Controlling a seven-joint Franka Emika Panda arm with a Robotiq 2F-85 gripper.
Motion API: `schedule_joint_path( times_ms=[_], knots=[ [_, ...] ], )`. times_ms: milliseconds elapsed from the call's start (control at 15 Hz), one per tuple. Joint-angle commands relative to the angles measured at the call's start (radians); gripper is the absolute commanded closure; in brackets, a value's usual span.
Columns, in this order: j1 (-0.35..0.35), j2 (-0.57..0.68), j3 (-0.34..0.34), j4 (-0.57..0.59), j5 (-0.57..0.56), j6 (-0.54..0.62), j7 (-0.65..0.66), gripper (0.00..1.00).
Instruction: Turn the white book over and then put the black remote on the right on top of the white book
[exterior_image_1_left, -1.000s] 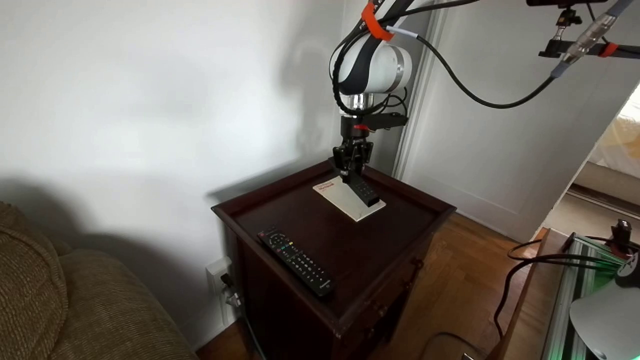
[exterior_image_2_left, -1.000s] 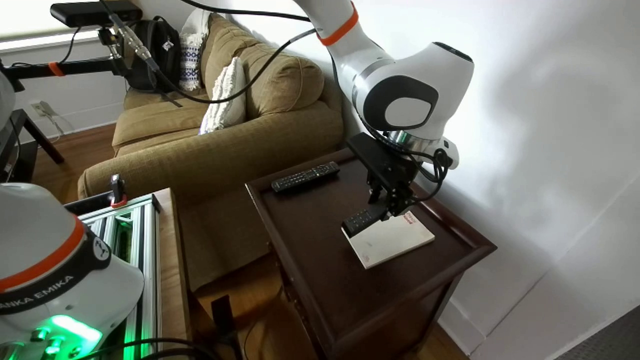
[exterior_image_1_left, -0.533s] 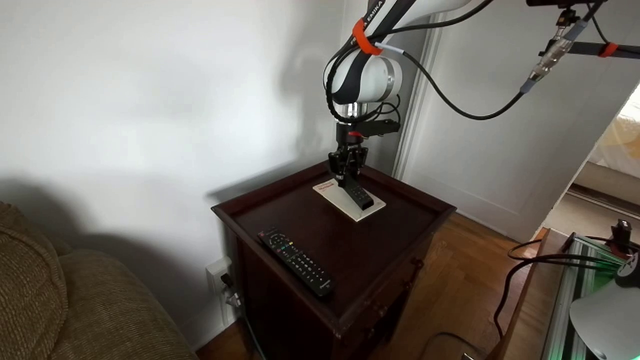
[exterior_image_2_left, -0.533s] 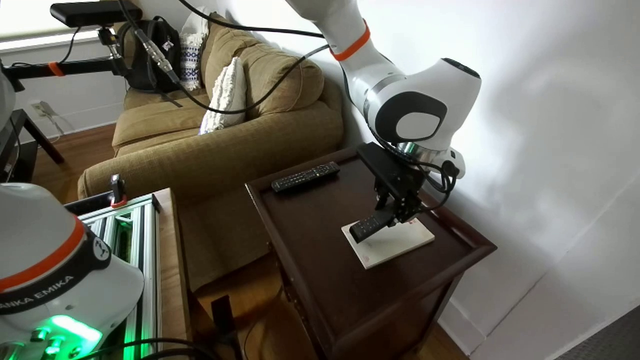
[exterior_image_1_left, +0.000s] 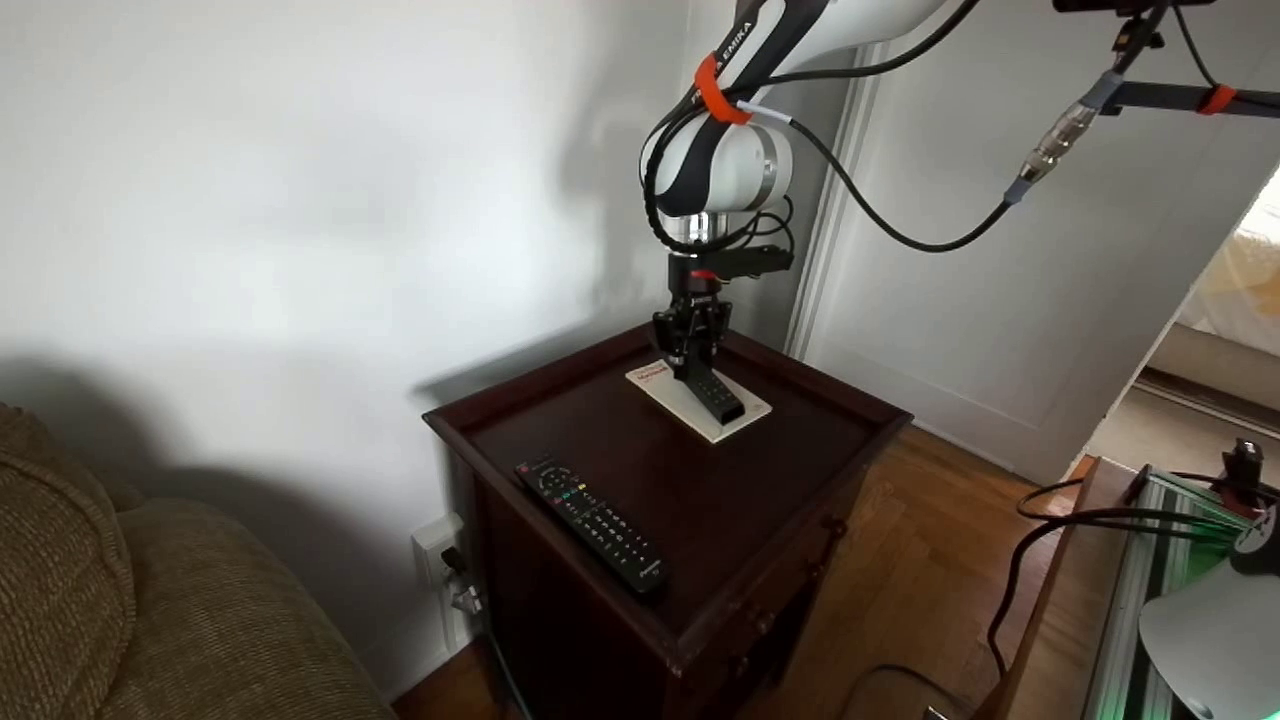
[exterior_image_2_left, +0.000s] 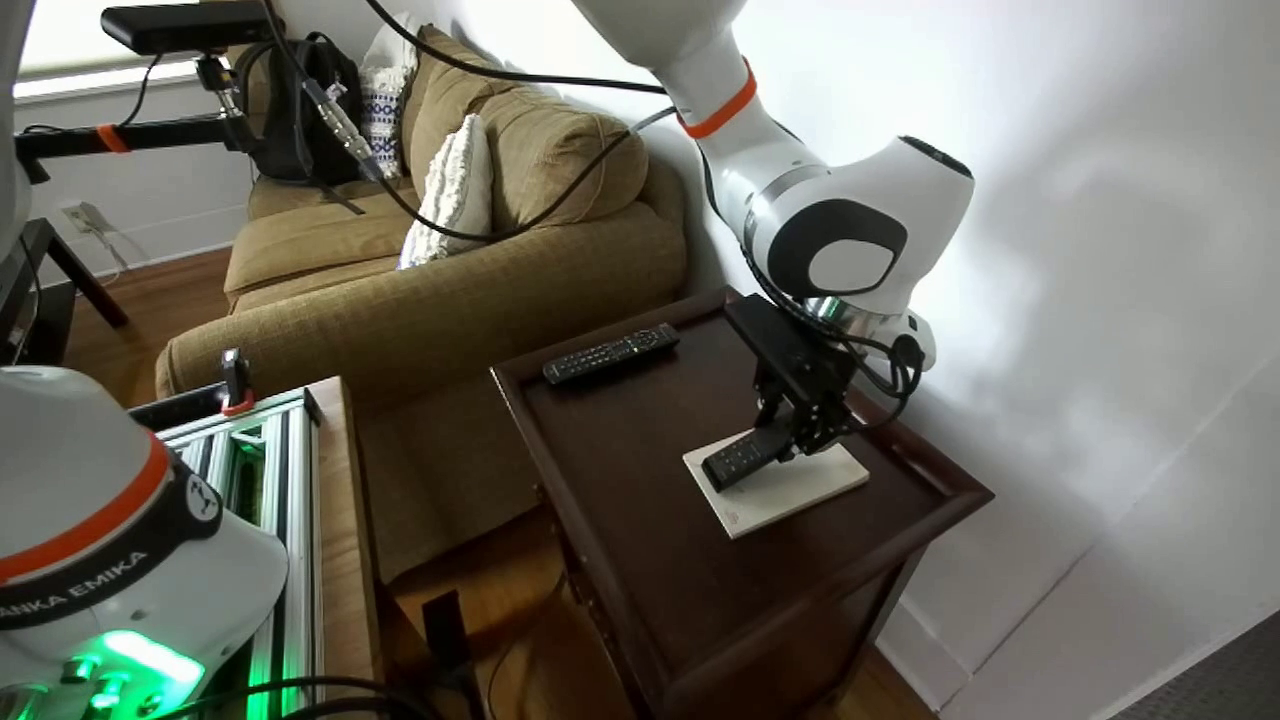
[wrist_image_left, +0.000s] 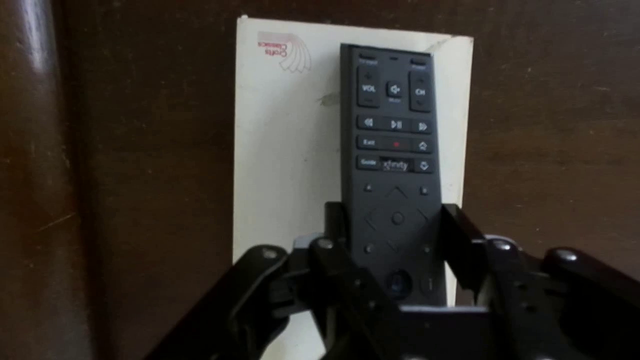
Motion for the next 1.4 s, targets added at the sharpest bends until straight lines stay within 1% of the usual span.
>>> schedule_joint_path(
  times_ms=[0, 800, 1333],
  knots=[
    [-0.008, 0.039, -0.002, 0.053, 0.000, -0.041, 0.026, 0.75],
    [-0.001, 0.069, -0.015, 0.074, -0.009, -0.030, 0.071, 0.75],
    [-0.001, 0.084, -0.011, 0.076, -0.008, -0.033, 0.069, 0.75]
  ],
)
